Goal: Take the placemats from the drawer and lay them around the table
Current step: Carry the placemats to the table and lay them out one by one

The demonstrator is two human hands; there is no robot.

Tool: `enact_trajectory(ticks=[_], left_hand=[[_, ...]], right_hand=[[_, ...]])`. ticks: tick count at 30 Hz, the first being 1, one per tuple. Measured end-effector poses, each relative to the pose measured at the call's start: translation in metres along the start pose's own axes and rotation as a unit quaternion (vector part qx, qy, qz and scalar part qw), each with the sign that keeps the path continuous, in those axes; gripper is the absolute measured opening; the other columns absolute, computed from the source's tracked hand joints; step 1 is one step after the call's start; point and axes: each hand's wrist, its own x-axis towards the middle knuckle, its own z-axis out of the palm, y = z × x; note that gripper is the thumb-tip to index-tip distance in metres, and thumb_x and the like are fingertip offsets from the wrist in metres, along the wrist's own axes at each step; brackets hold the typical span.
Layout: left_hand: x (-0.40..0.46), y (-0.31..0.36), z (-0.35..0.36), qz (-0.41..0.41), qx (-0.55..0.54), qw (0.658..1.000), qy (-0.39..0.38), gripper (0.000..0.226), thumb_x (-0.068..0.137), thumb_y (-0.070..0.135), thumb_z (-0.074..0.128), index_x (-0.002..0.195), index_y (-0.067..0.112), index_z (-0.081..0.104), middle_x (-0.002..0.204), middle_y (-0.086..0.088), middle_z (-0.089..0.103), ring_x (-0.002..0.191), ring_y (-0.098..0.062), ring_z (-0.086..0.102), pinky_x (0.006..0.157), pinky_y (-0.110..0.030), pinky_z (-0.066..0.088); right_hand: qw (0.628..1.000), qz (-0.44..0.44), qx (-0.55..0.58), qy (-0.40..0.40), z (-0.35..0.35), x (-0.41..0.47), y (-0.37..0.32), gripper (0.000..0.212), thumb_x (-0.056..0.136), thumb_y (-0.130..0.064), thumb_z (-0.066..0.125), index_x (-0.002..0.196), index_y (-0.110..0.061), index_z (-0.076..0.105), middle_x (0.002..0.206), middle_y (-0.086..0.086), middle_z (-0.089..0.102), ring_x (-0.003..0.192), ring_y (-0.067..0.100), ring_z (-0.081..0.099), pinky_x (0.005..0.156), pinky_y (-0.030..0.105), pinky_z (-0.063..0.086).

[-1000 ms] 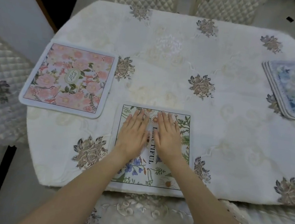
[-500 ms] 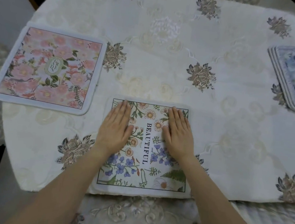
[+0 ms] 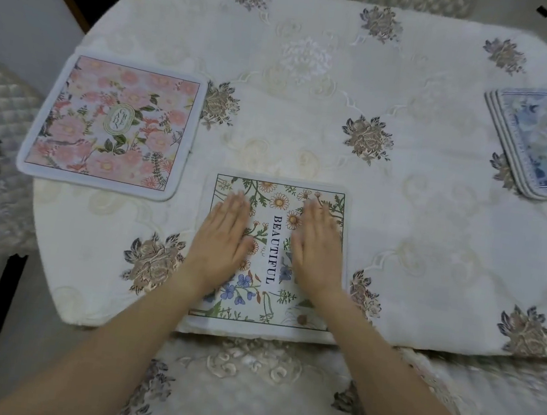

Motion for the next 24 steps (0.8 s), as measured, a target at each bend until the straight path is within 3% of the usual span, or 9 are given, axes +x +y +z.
enact_trajectory(ticks=[3, 5, 13, 24], left_hand=[[-0.029, 0.033, 0.023, 0.021, 0.001, 1.000, -0.013, 0.060, 0.099, 0.037, 0.004, 0.151, 0.006, -0.002, 0.159, -0.011, -0.009, 0.147, -0.021, -0.011, 0.119, -0.043, 0.006], [-0.037, 0.039, 0.036, -0.009, 0.007, 1.000, -0.018, 0.061, 0.098, 0.034, 0.010, 0.151, 0.005, 0.003, 0.160, -0.011, -0.003, 0.147, -0.022, -0.006, 0.118, -0.043, 0.011], [-0.047, 0.005, 0.030, -0.014, 0.017, 1.000, -0.022, 0.061, 0.101, 0.041, 0.016, 0.152, 0.010, 0.003, 0.160, -0.004, -0.002, 0.147, -0.013, -0.008, 0.118, -0.034, 0.002], [-0.060, -0.021, 0.020, -0.032, 0.014, 0.999, -0.021, 0.064, 0.100, 0.044, 0.018, 0.152, 0.012, -0.003, 0.160, -0.004, -0.008, 0.146, -0.013, -0.010, 0.118, -0.032, -0.003]], right_hand=[[0.998, -0.047, 0.039, -0.021, 0.023, -0.029, -0.041, 0.056, 0.103, -0.037, 0.015, 0.154, -0.017, 0.006, 0.161, 0.000, 0.003, 0.149, 0.015, -0.003, 0.121, 0.033, -0.004], [0.998, -0.037, 0.038, -0.029, 0.037, -0.033, -0.044, 0.054, 0.103, -0.036, 0.018, 0.153, -0.018, 0.011, 0.160, -0.001, 0.011, 0.149, 0.013, 0.002, 0.121, 0.033, -0.001], [0.996, -0.057, -0.038, -0.059, 0.029, -0.040, -0.004, 0.058, 0.102, -0.042, 0.010, 0.154, -0.019, -0.002, 0.162, -0.003, -0.004, 0.147, 0.010, -0.012, 0.120, 0.034, -0.004], [0.998, -0.023, -0.026, -0.058, 0.006, -0.049, 0.040, 0.059, 0.101, -0.042, 0.020, 0.154, -0.023, 0.004, 0.161, -0.006, 0.004, 0.148, 0.008, -0.005, 0.121, 0.033, 0.003]])
